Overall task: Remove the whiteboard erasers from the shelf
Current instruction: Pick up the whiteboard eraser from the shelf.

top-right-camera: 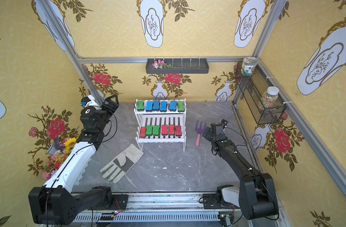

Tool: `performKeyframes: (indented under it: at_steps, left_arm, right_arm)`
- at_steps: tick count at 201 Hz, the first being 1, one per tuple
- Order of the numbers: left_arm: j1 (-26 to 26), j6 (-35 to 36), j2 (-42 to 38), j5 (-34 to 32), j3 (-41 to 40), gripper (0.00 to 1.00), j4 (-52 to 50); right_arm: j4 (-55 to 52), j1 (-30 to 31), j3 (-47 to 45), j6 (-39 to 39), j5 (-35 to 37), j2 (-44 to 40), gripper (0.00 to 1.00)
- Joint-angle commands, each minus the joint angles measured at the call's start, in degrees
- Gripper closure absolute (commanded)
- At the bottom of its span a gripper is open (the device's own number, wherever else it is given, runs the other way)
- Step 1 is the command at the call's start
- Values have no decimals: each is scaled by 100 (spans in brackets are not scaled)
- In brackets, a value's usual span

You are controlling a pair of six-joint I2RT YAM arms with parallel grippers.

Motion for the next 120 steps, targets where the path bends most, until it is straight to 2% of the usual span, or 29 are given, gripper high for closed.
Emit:
performKeyframes:
  at_steps: [1, 25, 67, 91, 120]
  left_arm:
    - [-23, -339, 113, 733, 331, 1, -634]
    - [-198, -407, 323, 1071, 707, 1, -1261]
    - [-1077, 213, 711, 873, 1435, 1, -2357]
    - [-1097, 275, 586, 1064, 1417, 1, -2473]
    - [-1106, 434, 291, 1009, 1399, 1, -2508]
  right_arm:
    - [-756, 46, 537, -36, -92, -29, 3]
    - [-1189, 63, 1089, -59, -251, -129, 3]
    - [-1351, 383, 2214, -491, -688, -155, 1]
    - [-1624, 856, 3138, -763, -500, 151, 4]
    - [-2127, 1382, 4414, -1001, -471, 841, 12]
